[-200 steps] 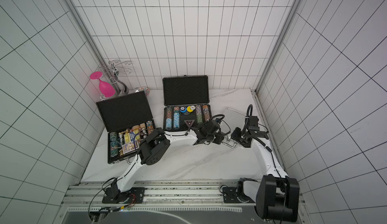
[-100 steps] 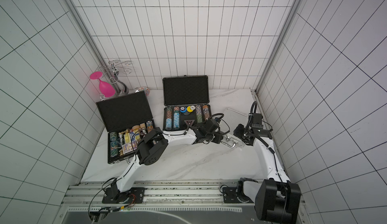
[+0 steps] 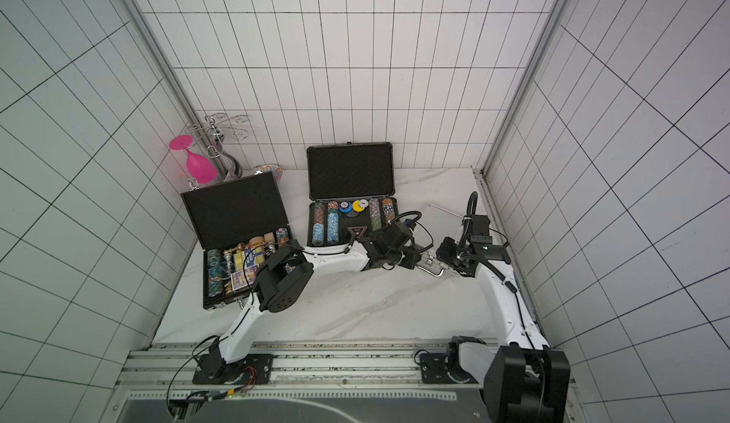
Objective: Close the poker set cases
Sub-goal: Adjust the poker set case at the center of the board.
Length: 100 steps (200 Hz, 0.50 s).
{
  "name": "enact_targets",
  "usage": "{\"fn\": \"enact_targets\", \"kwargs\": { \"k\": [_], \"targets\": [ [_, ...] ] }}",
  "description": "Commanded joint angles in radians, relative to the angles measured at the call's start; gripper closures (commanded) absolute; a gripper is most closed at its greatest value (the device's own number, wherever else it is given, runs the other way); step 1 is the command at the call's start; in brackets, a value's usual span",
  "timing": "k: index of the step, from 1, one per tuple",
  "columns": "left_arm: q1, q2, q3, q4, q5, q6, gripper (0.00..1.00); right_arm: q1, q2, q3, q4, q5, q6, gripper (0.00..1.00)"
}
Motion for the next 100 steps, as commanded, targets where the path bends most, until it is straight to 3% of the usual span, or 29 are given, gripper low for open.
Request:
{"fn": "enact_targets", "kwargs": {
  "k": [1,23,64,100],
  "targets": [
    [0.003,-0.121,0.02,0.149,0.012,0.02,1.0,0.007,0.006,-0.067,0.036,-0.037,-0.001,0.6],
    [0.002,-0.127,0.008,0.157,0.014,0.026,1.0,0.008,0.012,-0.098,0.07,-0.053,0.009,0.6],
    [-0.004,-0.089,-0.044,0.185,0.012,-0.003,1.0,0.008,-0.04,-0.032,0.033,0.047,0.009,0.6],
    [-0.014,-0.051,-0.057,0.211,0.001,-0.006,1.0,0.008,-0.02,-0.012,0.019,0.03,0.007,0.6]
  ]
}}
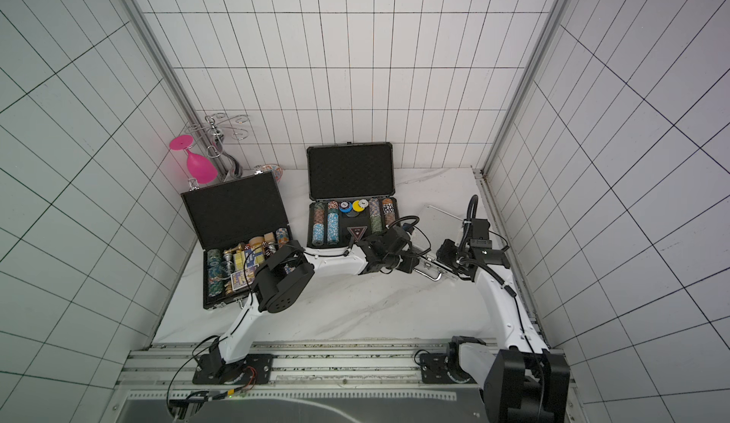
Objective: Close the poker set cases
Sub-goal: Adjust the poker set case at the center of the board.
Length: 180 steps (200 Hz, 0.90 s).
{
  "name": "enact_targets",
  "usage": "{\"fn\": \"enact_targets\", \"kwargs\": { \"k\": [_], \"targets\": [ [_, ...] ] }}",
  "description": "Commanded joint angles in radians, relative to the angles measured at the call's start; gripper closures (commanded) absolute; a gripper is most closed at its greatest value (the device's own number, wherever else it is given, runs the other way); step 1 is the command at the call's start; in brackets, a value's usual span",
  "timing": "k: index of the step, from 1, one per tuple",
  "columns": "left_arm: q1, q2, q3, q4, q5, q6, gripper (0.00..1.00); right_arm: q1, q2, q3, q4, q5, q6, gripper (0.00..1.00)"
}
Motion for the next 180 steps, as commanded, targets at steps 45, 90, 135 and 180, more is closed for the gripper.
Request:
{"fn": "enact_targets", "kwargs": {
  "k": [45,90,135,180],
  "targets": [
    [0.0,-0.027,0.016,0.175,-0.017,0.004,1.0,0.007,0.001,0.036,-0.044,0.019,-0.017,0.6],
    [-0.001,-0.04,0.016,0.203,0.021,-0.007,1.0,0.037,-0.051,0.046,-0.115,0.019,-0.026,0.69],
    [-0.004,-0.114,0.03,0.206,0.02,0.015,1.0,0.064,-0.066,0.041,-0.158,-0.029,-0.045,0.62],
    [-0.006,-0.151,0.019,0.217,0.032,0.009,1.0,0.069,-0.033,-0.038,-0.052,-0.057,-0.017,0.61]
  ]
}}
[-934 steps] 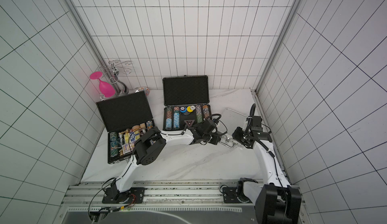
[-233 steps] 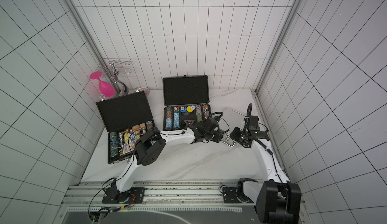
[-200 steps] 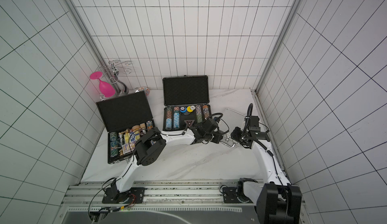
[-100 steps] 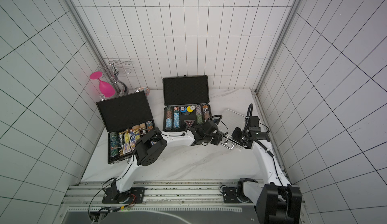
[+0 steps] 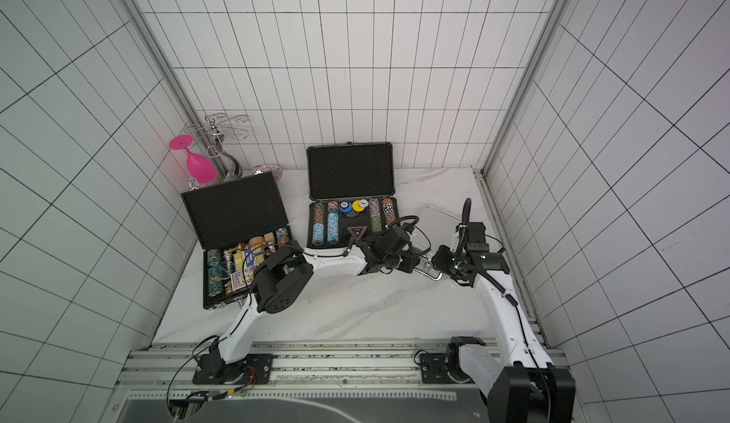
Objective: Close the poker set cases
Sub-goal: Adjust the poker set case at the center of the board.
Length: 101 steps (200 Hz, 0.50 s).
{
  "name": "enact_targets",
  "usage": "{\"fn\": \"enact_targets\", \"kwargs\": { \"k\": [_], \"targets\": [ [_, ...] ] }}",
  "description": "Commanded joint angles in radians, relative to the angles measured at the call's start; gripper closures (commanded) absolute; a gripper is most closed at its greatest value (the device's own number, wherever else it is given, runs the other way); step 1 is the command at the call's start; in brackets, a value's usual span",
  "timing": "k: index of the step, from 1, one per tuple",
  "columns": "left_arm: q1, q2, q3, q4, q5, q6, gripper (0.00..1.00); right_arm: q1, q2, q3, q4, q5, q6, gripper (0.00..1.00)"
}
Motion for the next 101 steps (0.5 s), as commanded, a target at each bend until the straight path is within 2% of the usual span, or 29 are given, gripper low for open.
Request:
{"fn": "enact_targets", "kwargs": {
  "k": [1,32,67,85,101],
  "targets": [
    [-0.006,-0.135,0.026,0.197,0.028,0.015,1.0,0.011,0.026,-0.04,0.044,-0.03,0.01,0.61],
    [-0.01,-0.143,0.036,0.17,0.029,0.03,1.0,0.02,0.05,-0.075,0.122,-0.027,0.048,0.62],
    [-0.007,-0.142,0.042,0.176,0.033,0.034,1.0,0.063,0.016,-0.073,0.069,0.034,0.061,0.64],
    [-0.007,-0.141,0.052,0.188,0.037,0.032,1.0,0.072,0.038,-0.089,0.069,-0.015,0.084,0.65],
    [-0.009,-0.144,0.054,0.186,0.041,0.035,1.0,0.094,0.033,-0.115,0.111,0.047,0.112,0.65]
  ]
}}
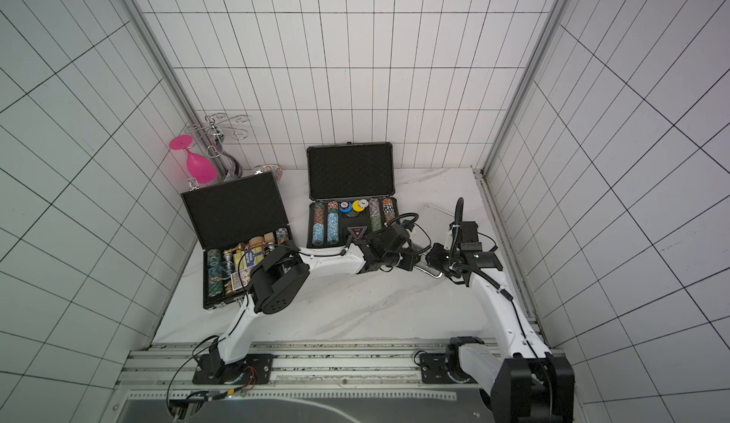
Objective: Close the poker set cases
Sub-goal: Adjust the poker set case at the center of the board.
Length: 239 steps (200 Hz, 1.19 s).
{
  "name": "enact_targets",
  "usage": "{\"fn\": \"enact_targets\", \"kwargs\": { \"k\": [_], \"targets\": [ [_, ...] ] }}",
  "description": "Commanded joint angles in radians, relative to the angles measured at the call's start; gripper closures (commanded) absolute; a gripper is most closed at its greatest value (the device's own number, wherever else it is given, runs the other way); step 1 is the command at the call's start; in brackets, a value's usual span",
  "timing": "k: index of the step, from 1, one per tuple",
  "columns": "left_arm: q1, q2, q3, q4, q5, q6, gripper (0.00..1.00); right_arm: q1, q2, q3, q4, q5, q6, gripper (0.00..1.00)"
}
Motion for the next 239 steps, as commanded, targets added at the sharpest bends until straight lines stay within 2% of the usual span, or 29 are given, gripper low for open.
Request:
{"fn": "enact_targets", "kwargs": {
  "k": [1,25,61,79,120,173,208,239],
  "targets": [
    [-0.01,-0.121,0.054,0.19,0.042,0.033,1.0,0.031,0.003,-0.075,0.013,0.052,0.046,0.65],
    [-0.011,-0.132,0.044,0.19,0.042,0.034,1.0,0.044,0.036,-0.072,0.024,0.079,0.062,0.65],
    [-0.012,-0.131,0.056,0.19,0.063,0.034,1.0,0.084,-0.009,-0.136,0.076,0.178,0.103,0.61],
    [-0.011,-0.136,0.052,0.19,0.071,0.027,1.0,0.084,0.03,-0.153,0.106,0.175,0.113,0.61],
    [-0.009,-0.15,0.038,0.189,0.083,0.027,1.0,0.087,0.026,-0.178,0.25,0.263,0.134,0.6],
    [-0.011,-0.161,0.029,0.186,0.106,0.025,1.0,0.088,0.1,-0.184,0.344,0.263,0.151,0.6],
    [-0.011,-0.16,0.031,0.19,0.112,0.024,1.0,0.09,0.109,-0.215,0.352,0.299,0.14,0.54],
    [-0.011,-0.16,0.033,0.192,0.114,0.019,1.0,0.091,0.118,-0.245,0.409,0.278,0.139,0.53]
  ]
}}
